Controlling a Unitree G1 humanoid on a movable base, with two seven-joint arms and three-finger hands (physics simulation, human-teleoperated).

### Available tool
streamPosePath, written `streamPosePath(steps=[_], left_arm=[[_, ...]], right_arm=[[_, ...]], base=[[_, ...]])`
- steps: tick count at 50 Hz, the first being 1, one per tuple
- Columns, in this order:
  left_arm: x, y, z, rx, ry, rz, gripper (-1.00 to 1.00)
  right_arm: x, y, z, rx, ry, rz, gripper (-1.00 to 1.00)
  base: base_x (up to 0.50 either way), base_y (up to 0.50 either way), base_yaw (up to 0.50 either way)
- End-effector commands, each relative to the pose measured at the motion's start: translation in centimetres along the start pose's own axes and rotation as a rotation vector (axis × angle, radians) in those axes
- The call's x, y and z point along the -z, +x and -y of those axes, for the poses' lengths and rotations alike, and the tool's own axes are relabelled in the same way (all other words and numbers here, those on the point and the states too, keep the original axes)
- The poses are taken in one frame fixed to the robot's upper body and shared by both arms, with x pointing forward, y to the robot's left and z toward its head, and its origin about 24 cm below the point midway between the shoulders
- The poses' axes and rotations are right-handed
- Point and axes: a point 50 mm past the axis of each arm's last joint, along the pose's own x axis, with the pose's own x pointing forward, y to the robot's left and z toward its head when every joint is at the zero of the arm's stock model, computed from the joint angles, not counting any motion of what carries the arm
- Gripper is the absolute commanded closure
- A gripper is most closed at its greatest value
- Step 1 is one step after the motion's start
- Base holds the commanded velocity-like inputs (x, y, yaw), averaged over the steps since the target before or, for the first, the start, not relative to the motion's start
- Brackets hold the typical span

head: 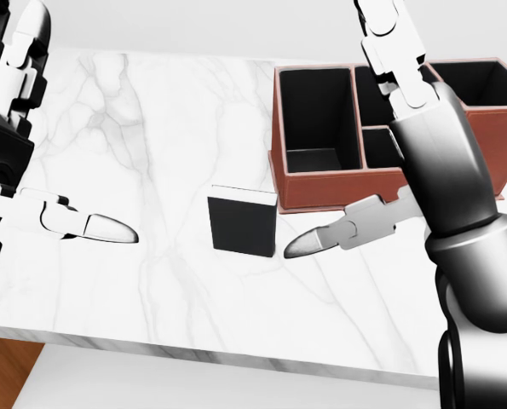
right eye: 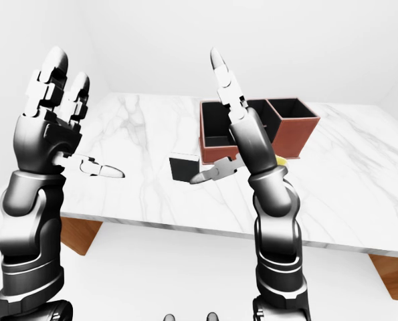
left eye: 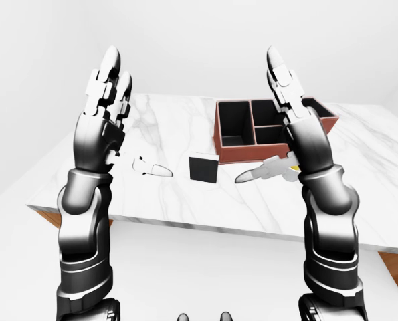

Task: Pick up the book and place it in the caddy.

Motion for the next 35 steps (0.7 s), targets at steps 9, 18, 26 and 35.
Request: streamPosePath(steps=[9,18,26,35], left_arm=[[0.4,0.0,0.1,0.000,-0.005,-0.016,-1.00],[0.6,-0.1,0.1,0.001,-0.007,-0.026,-1.00],[0.9,-0.1,0.0,0.000,-0.010,-0.036,-1.00],[1.2,-0.1,0.1,0.002,-0.010,-0.052,-1.00]], right_arm=[[0.5,-0.2,-0.1,-0.001,0.016,-0.023,-1.00],[0.6,-0.3,0.0,-0.002,0.020,-0.025,-1.00],[0.8,-0.4,0.0,0.001,0.021,-0.032,-1.00],[0.9,-0.3,0.0,-0.002,0.021,-0.036,-1.00]], base=[[0.00,0.00,0.00],[0.11,0.02,0.00],[0.24,0.04,0.00],[0.24,0.04,0.00]])
